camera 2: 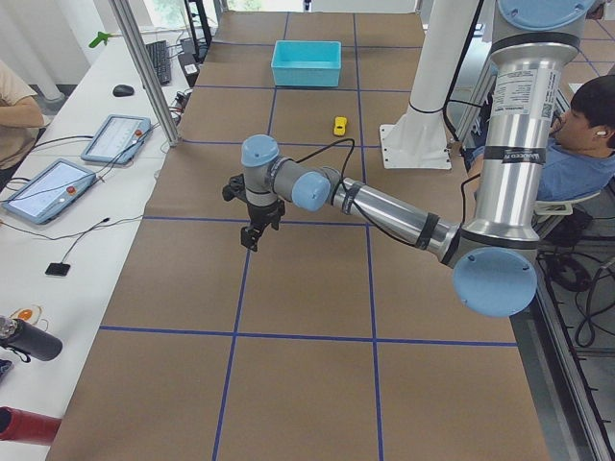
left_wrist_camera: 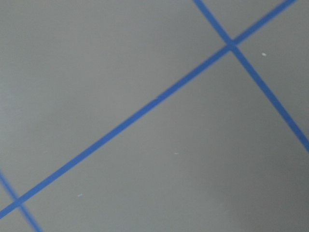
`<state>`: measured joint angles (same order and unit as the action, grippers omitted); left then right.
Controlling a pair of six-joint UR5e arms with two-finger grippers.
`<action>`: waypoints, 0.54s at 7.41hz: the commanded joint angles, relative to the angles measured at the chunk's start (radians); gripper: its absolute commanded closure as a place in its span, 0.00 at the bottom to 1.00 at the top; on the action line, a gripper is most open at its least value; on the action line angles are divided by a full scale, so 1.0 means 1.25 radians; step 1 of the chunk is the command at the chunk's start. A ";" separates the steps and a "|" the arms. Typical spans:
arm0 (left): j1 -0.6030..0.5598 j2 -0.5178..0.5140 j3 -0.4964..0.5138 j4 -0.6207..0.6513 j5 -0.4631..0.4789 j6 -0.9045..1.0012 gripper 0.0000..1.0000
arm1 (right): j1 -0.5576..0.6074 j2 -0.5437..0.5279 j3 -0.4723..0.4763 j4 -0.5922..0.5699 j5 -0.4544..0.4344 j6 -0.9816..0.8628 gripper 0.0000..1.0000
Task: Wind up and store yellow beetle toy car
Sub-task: 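Release the car with the left gripper and lift the left arm away, then move the right gripper down onto the rolled car and grasp it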
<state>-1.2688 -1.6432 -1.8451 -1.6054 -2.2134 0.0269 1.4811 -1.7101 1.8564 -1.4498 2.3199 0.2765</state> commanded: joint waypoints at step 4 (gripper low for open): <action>-0.208 0.110 0.015 0.037 -0.147 -0.009 0.00 | -0.331 0.218 0.198 -0.001 -0.065 -0.004 0.00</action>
<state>-1.4682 -1.5583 -1.8256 -1.5700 -2.3437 0.0201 1.1944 -1.4830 2.0331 -1.4542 2.2957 0.2740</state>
